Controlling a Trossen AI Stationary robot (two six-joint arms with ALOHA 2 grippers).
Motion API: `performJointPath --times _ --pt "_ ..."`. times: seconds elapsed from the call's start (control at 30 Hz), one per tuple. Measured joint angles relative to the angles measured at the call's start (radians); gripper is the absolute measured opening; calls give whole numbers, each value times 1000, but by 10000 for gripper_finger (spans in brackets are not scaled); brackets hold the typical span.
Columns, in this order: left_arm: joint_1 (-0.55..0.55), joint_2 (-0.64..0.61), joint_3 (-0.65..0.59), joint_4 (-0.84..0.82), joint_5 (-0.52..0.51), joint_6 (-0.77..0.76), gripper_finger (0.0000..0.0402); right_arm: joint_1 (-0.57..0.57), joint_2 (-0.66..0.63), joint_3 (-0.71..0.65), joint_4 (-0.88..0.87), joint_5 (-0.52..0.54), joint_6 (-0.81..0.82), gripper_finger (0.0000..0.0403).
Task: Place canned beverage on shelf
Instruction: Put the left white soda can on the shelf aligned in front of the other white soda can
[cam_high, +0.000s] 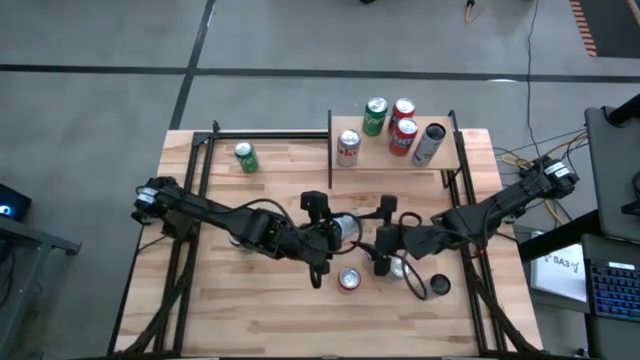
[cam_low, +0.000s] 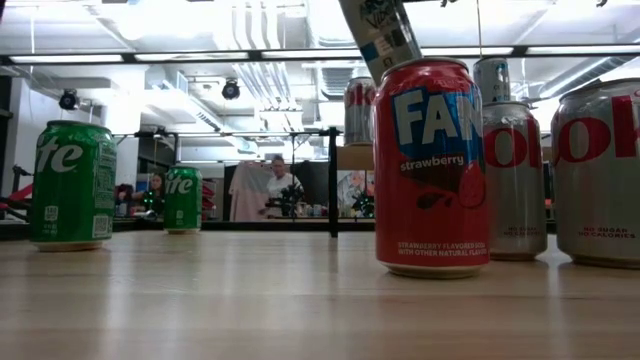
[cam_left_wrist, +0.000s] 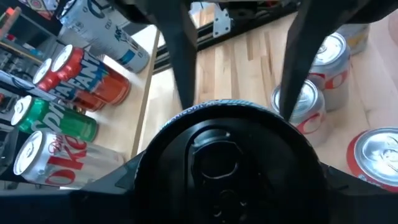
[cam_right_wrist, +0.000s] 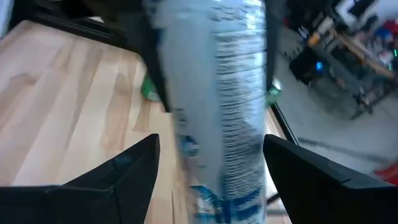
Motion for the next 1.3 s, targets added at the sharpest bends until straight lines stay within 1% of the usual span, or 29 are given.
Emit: performJointPath --times 0.13,0.27,0.37,0.5,0.63,0.67,0.73,0.8,0.87,0.97,1.07,1.13,1.2,1.3 --pt "1 0 0 7 -3 -3 236 -31 35 42 -71 -2 36 277" --pt "0 0 0 15 -2 -3 236 -57 82 88 -106 -44 7 278" --pt "1 0 -1 11 -4 13 236 -74 118 140 -165 -50 -22 277" --pt "2 0 -2 5 -10 34 236 -91 145 194 -228 -50 -35 265" --pt "2 0 -2 5 -21 48 236 -106 152 211 -241 -57 -50 252" --pt "2 0 -2 2 -23 48 242 -112 152 211 -241 -64 -51 252" --pt "3 0 -2 0 -17 49 260 -123 152 211 -238 -102 -48 260" --pt "2 0 -2 7 2 54 268 -132 151 211 -231 -152 -48 276" --pt "2 1 -1 17 2 52 263 -137 152 211 -220 -169 -35 295" --pt "2 1 1 29 -1 44 243 -144 153 211 -211 -162 -24 320" --pt "2 1 1 41 -2 44 238 -147 161 210 -194 -162 -26 331" --pt "2 1 1 45 -2 42 238 -146 162 208 -187 -161 -40 328" --pt "2 1 2 45 -4 39 239 -146 162 207 -175 -162 -42 316" --pt "2 1 2 45 -6 38 256 -146 161 204 -173 -164 -43 280"
